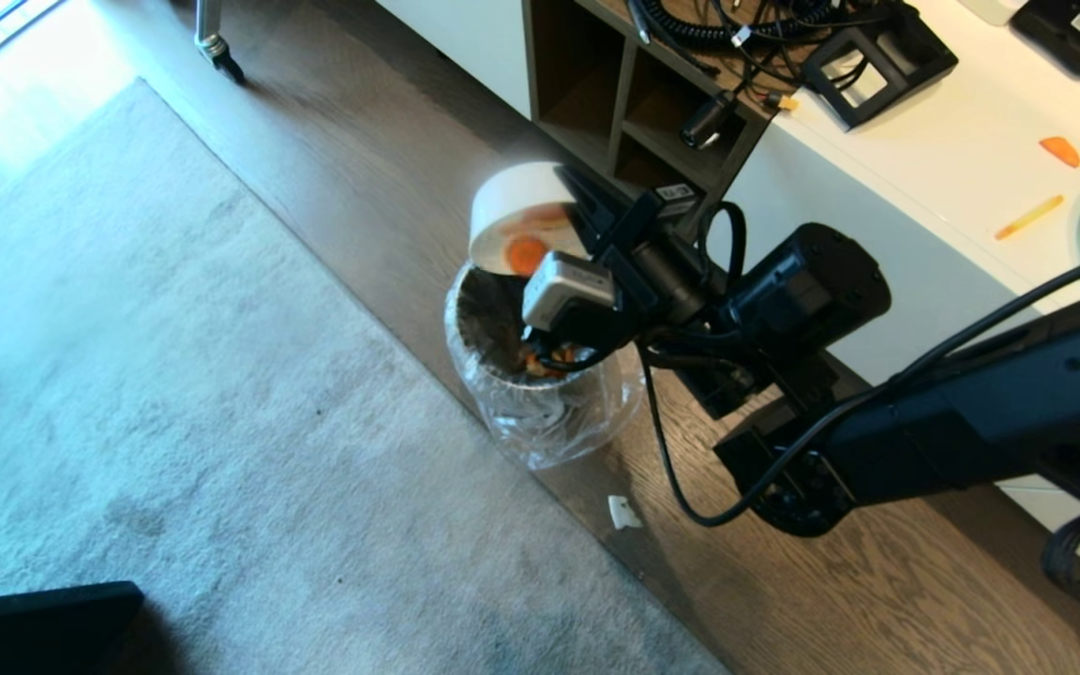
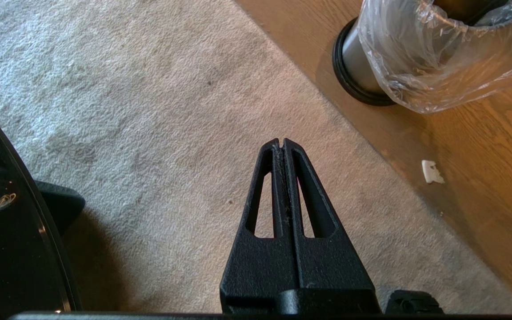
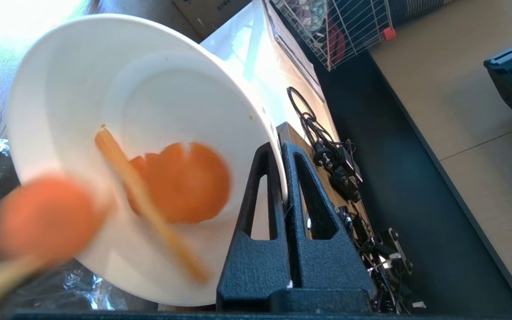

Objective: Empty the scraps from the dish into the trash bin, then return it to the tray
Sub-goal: Pour the leftover food from the bowl into the trash can

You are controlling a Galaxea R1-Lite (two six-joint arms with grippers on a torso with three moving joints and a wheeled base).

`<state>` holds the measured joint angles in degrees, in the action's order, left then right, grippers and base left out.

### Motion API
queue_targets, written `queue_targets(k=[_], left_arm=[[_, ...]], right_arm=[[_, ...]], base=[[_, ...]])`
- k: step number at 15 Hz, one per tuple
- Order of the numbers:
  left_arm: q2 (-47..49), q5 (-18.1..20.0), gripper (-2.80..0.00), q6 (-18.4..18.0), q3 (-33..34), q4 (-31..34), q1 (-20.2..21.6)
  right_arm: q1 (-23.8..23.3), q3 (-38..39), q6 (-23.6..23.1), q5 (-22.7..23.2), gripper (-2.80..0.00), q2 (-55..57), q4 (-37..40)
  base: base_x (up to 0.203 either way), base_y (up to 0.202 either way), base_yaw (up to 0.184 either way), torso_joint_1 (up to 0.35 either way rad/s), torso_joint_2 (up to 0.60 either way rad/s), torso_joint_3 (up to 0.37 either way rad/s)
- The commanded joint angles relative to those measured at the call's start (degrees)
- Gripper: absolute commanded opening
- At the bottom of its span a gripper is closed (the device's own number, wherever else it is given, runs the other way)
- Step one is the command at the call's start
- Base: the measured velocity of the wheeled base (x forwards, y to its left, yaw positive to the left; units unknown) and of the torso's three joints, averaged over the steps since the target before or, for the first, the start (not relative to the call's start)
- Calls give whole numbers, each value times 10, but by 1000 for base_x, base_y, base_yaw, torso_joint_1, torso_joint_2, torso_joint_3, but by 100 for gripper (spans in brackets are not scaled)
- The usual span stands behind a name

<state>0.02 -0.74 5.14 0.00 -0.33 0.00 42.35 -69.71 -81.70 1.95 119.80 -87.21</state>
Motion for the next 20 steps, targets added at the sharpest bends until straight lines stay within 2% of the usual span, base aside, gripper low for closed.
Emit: queue_targets(k=[1,12,20], left_arm=[[0,0,-280,0,0,0,0],[0,0,-280,0,0,0,0],[0,0,-280,0,0,0,0]], right_arm=[[-6,-3,-7,1,-280,0,-26],[-8,-46,-15,39,-280,-8,-26],[-6,-42,-1,28,-280,-14,-25]], base=[[0,0,0,0,0,0],[0,0,0,0,0,0],[0,0,0,0,0,0]])
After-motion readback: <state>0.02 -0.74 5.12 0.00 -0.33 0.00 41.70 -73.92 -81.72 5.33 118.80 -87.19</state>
